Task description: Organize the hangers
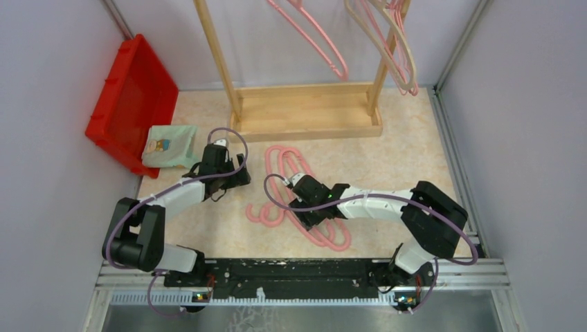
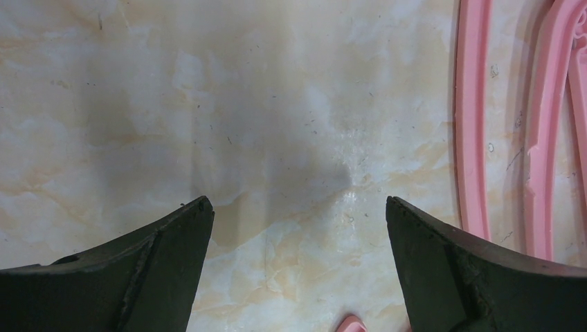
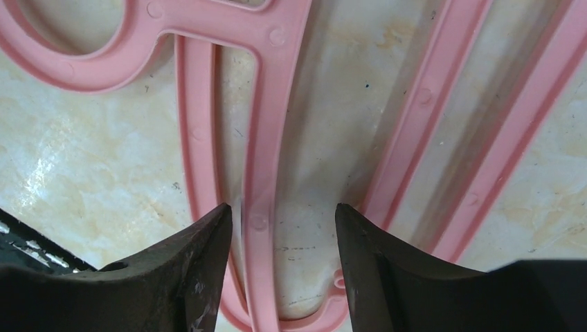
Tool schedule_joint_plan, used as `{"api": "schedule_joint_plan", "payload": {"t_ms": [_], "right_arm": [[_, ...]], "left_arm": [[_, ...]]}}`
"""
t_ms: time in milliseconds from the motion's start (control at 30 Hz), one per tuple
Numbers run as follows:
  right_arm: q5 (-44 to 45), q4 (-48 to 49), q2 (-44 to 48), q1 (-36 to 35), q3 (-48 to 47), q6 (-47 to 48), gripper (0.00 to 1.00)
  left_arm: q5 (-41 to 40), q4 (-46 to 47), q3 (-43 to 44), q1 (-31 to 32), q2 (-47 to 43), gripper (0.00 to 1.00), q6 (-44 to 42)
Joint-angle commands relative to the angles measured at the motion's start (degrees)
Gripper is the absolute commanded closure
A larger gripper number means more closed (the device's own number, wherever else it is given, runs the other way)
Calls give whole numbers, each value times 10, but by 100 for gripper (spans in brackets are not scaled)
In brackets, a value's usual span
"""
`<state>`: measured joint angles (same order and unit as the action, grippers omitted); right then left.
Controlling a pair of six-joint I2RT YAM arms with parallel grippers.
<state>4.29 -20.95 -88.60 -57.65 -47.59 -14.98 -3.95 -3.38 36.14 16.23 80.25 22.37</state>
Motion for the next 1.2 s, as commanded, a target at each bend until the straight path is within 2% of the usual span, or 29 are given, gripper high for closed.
{"api": "schedule_joint_plan", "payload": {"t_ms": [0, 67, 167, 367, 400, 700, 933, 1000, 1167], "right_arm": [[7, 32, -6, -6, 7, 1, 44], [3, 35, -12, -6, 12, -1, 46], [-4, 47, -14, -6, 25, -6, 54], [4, 52, -14, -7, 33, -10, 98], [10, 44, -9, -6, 28, -7, 100], [17, -81, 82, 5, -105, 12, 100], [20, -202, 135, 51, -219, 35, 100], [-5, -223, 148, 90, -251, 44, 100], [-130, -217, 136, 160, -339, 30, 100]], "left_arm": [[8, 14, -5, -2, -3, 1, 7], [7, 14, -5, -2, -3, 1, 6], [5, 13, -5, -2, -1, 1, 5], [5, 11, -3, -3, 4, 1, 5], [5, 11, -2, -3, 4, 1, 6], [-11, 4, 7, -2, -11, 1, 8], [-16, 3, 5, -2, -29, 1, 11], [-19, 3, 1, -3, -36, 1, 13], [-21, 7, -12, -2, -48, 1, 16]]}}
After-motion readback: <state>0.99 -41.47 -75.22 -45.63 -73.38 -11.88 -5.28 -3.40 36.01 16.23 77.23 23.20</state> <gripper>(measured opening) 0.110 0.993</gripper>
